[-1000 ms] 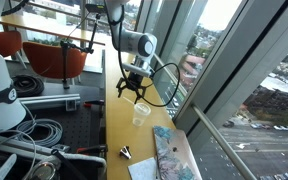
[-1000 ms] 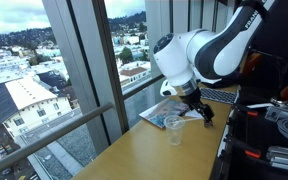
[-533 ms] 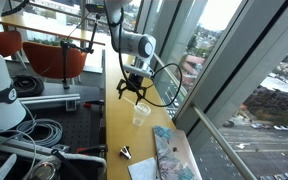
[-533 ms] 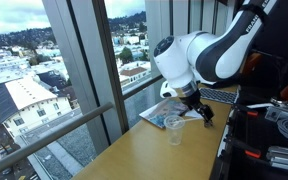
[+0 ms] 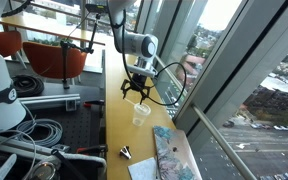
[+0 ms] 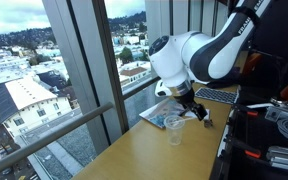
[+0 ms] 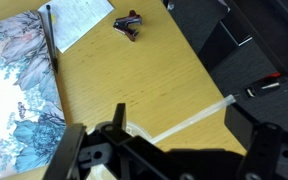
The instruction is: Put the straw inside the plastic cup
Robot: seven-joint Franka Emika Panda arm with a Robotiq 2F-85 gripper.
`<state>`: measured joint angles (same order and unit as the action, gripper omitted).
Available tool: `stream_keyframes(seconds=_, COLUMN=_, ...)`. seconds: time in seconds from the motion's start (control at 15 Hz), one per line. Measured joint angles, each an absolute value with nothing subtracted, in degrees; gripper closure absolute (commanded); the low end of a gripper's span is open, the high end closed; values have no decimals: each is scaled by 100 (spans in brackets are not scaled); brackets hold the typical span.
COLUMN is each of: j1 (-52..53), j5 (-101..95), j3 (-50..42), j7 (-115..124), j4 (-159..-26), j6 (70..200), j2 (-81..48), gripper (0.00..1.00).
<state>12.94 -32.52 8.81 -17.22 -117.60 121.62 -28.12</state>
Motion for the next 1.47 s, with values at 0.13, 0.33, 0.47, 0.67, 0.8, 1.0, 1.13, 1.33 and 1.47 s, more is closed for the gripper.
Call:
stream_keyframes(seconds=0.13, j1=1294, j5=-3252, j3=869, j7=-1722, j4=-11609, j6=12162, j2=-2886, gripper=0)
stream_keyframes(seconds=0.33, j1=1294, j5=-3252, j3=843, j7=-1722, j4=-11406, j6=12162, j2=-2920, gripper=0)
stream_keyframes(seconds=0.47, j1=1291, j5=-3243, j3=841, j7=-1722, j4=-11328, j6=12162, j2=-2920, gripper=0)
stream_keyframes(seconds=0.67, j1=1291, j5=-3184, j3=888, j7=-1698, j4=-11388, j6=12162, j2=-2917, gripper=0)
stream_keyframes(seconds=0.8, j1=1292, j5=-3121, j3=930, j7=-1575, j4=-11615, j6=12253, j2=-2885, gripper=0)
stream_keyframes(seconds=1.0, j1=1287, j5=-3099, j3=933, j7=-1242, j4=-12232, j6=12628, j2=-2717, gripper=0)
stream_keyframes(seconds=1.13, j1=1284, j5=-3099, j3=917, j7=-988, j4=-12605, j6=12847, j2=-2518, gripper=0)
stream_keyframes(seconds=1.33, j1=1249, j5=-3111, j3=831, j7=-781, j4=-12974, j6=12973, j2=-2120, gripper=0)
stream_keyframes(seconds=1.47, j1=1188, j5=-3121, j3=747, j7=-772, j4=-13109, j6=12984, j2=-1865, gripper=0)
